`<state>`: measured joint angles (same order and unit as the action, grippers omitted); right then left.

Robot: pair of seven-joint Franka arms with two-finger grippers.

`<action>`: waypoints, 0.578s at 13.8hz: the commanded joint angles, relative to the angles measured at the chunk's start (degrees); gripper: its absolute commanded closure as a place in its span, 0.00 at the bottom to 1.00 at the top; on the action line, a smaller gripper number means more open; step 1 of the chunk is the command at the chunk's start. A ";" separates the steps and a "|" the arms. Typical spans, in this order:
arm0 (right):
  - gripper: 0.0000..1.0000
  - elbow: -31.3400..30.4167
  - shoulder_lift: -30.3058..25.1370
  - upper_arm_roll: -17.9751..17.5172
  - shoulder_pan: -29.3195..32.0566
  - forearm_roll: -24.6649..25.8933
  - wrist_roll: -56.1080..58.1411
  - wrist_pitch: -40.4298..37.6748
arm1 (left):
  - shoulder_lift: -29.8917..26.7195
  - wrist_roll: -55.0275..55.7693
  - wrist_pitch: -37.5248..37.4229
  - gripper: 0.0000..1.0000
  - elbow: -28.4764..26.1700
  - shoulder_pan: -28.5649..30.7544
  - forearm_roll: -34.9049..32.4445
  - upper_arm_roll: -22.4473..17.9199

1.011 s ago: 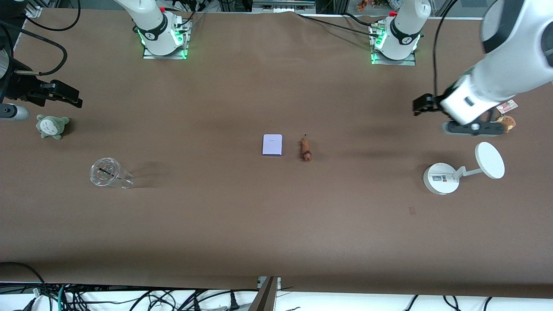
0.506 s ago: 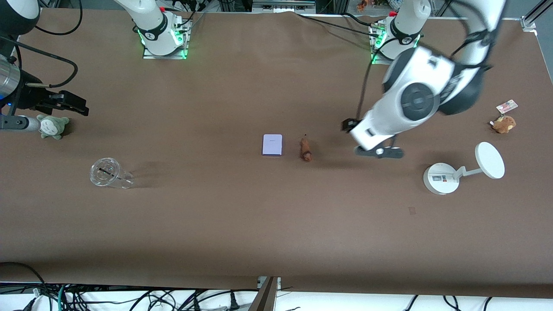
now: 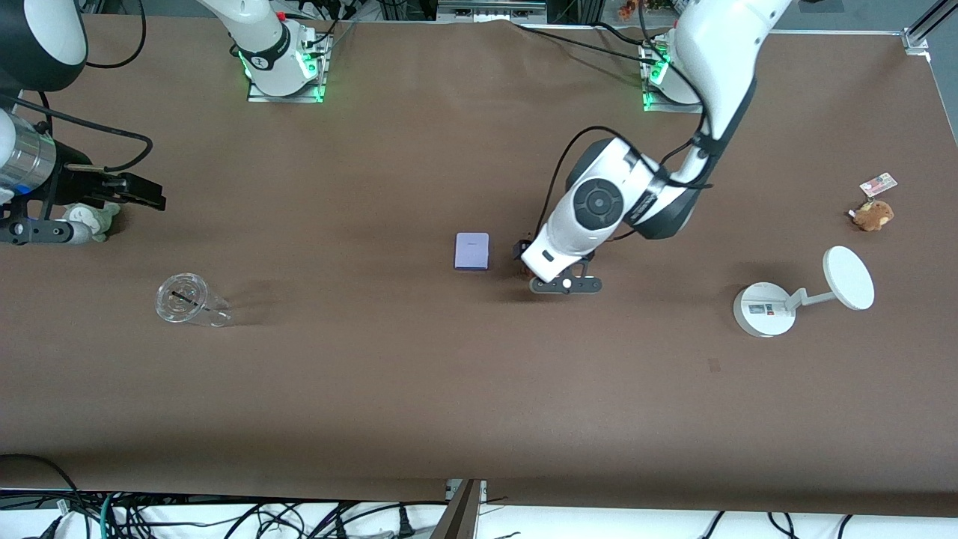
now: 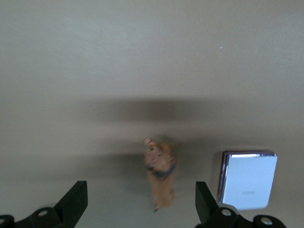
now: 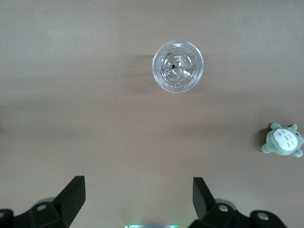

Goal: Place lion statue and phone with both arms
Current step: 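Reach the left gripper to the brown lion statue and grasp it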

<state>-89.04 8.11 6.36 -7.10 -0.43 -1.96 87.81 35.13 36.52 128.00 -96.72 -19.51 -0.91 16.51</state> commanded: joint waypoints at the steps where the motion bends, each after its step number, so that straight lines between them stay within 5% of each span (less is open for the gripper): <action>1: 0.00 1.41 1.03 -0.30 -0.02 -0.09 0.29 -0.62 | 3.53 5.57 2.95 0.00 1.36 -3.16 -5.83 -0.60; 3: 0.00 1.50 1.29 -0.47 -0.19 -0.09 0.03 -0.63 | 4.50 5.93 3.13 0.00 1.36 -3.60 -7.87 -0.60; 5: 0.00 1.50 1.47 -0.56 -0.81 -0.09 -0.24 -0.54 | 4.60 5.85 3.13 0.50 1.36 -3.95 -7.88 -0.51; 6: 0.00 1.50 1.56 -0.65 -1.51 -0.09 -0.59 -0.36 | 4.60 5.85 3.05 0.66 1.36 -4.13 -7.88 -0.60; 8: 0.00 1.50 2.00 -0.56 -2.74 0.08 -0.76 -0.27 | 4.60 5.76 2.96 0.80 1.27 -4.13 -7.88 -0.51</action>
<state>-89.03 9.12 5.78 -8.68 -0.44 -2.01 87.82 39.47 41.58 131.37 -96.44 -22.88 -7.19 16.48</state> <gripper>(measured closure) 0.000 0.405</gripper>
